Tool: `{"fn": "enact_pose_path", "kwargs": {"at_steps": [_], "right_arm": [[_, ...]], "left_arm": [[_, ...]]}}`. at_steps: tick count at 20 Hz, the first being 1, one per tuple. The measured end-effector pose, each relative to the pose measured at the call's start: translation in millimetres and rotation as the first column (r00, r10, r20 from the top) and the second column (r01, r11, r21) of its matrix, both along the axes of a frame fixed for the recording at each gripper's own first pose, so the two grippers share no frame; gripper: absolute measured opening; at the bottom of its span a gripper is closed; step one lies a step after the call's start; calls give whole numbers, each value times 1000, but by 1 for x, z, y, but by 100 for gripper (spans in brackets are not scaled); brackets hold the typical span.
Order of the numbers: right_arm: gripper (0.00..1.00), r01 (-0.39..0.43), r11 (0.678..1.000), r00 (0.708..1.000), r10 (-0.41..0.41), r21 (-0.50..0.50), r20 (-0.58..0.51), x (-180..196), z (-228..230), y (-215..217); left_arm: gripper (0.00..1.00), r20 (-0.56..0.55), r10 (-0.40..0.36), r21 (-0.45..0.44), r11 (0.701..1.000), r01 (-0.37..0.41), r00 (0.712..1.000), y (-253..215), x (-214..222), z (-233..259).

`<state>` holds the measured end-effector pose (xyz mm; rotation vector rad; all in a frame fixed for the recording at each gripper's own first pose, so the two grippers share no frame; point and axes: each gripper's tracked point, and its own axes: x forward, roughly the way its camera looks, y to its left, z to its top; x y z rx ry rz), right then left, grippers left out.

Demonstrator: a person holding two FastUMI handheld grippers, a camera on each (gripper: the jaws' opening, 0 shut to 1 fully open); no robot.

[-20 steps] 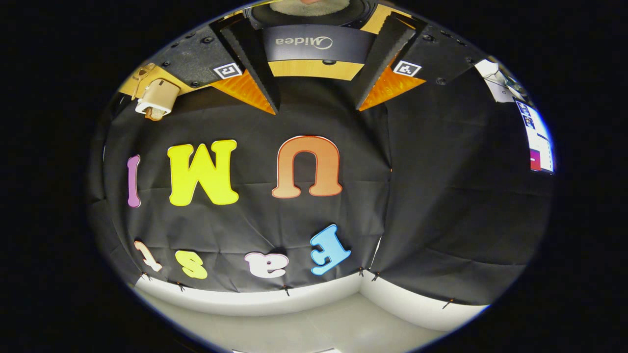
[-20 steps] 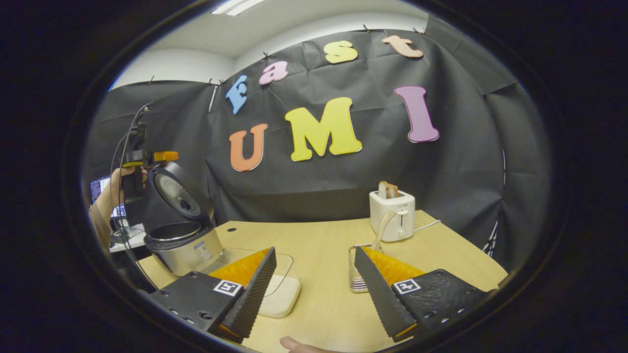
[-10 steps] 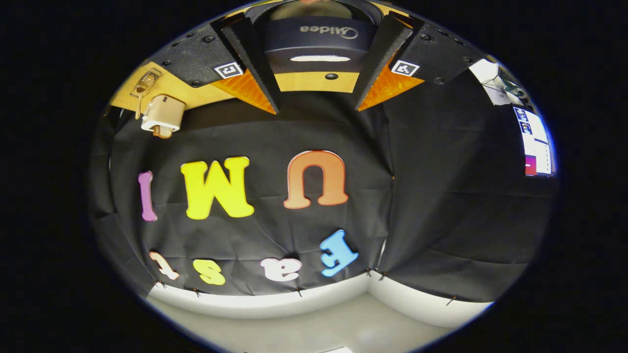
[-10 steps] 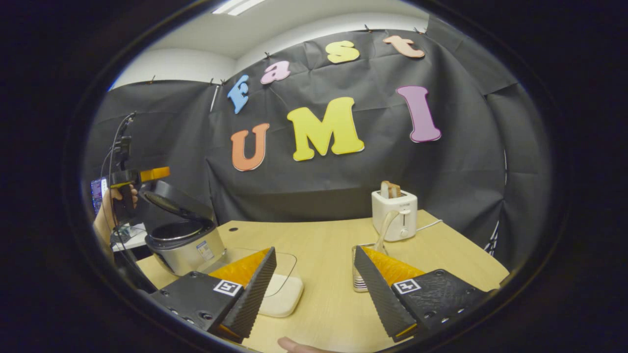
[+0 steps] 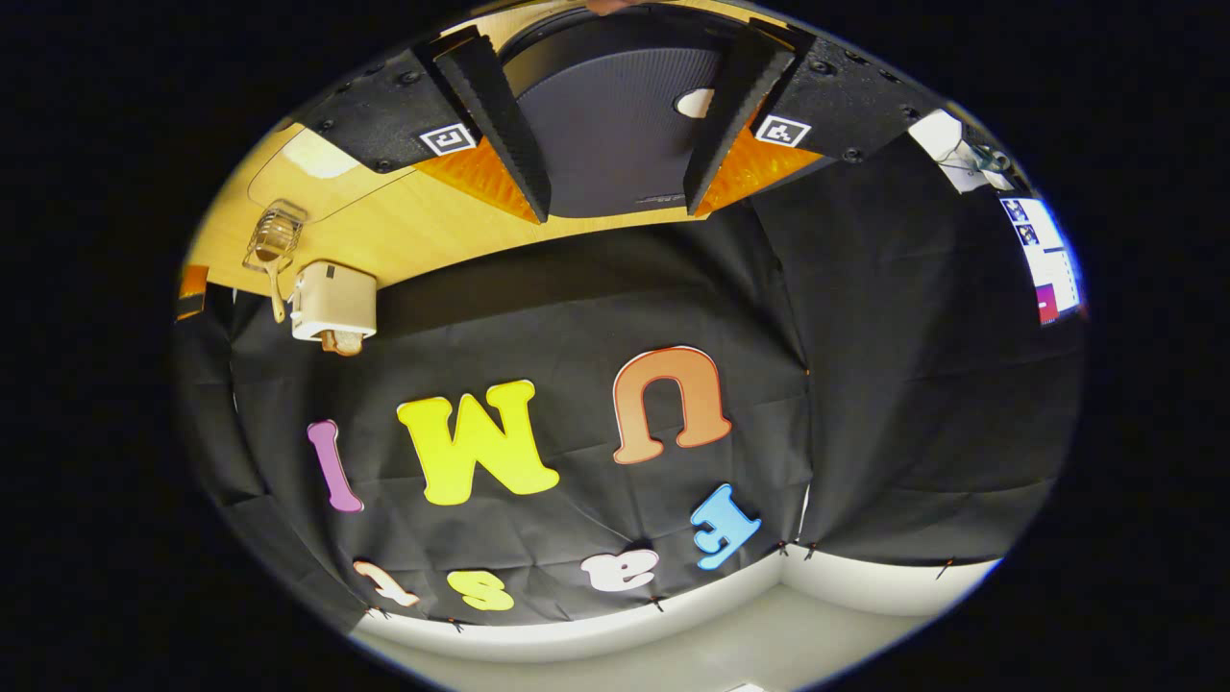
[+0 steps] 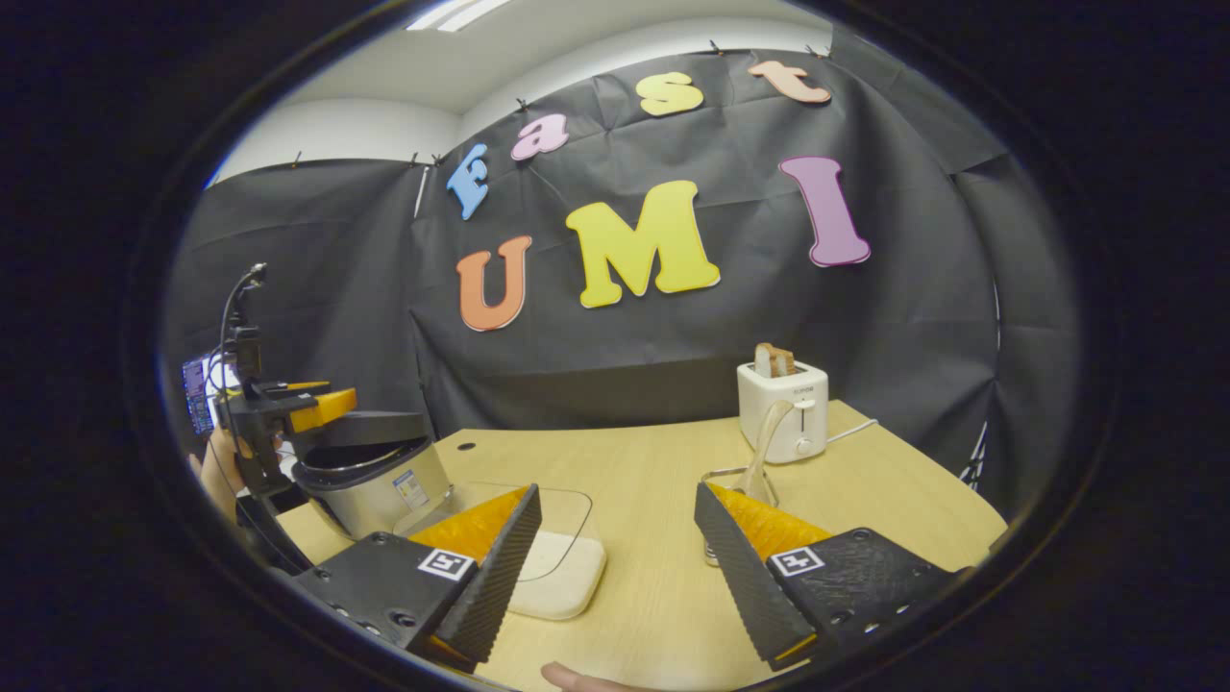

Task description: Close the left gripper, press the button to open the rice cooker; take a wooden spoon from the chopstick holder with the right hand, scoop a spoonful of rice and pour it into the rice cooker, then put the wooden spoon back into the chopstick holder.

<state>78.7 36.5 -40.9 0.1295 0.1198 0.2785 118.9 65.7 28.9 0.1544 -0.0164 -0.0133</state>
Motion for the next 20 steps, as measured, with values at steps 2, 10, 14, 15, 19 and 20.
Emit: {"fn": "enact_pose_path", "kwargs": {"at_steps": [2, 10, 14, 15, 19, 20], "right_arm": [[92, -2, 1000, 1000, 2, 8, -14, 1, -3, 1], [92, -2, 1000, 1000, 2, -13, -7, -2, -2, 5], [92, -3, 1000, 1000, 3, -19, -3, -3, -2, 5], [92, -5, 1000, 1000, 5, -19, -3, -3, -1, 6], [92, -16, 1000, 1000, 16, -19, 0, -7, 0, 9], [92, -19, 1000, 1000, 19, -18, 3, -9, 1, 10]], "left_arm": [[90, -12, 2, -25, 1000, -3, 1000, 2, -2, -6], [90, -143, 7, -107, 994, -22, 990, 4, -11, -47], [90, -211, 22, -94, 995, -42, 977, 5, -21, -59], [89, -232, 22, -98, 994, -46, 972, 6, -24, -62], [90, -266, 24, -101, 994, -53, 964, 9, -39, -62], [89, -278, 23, -104, 993, -54, 960, 10, -43, -63]]}}
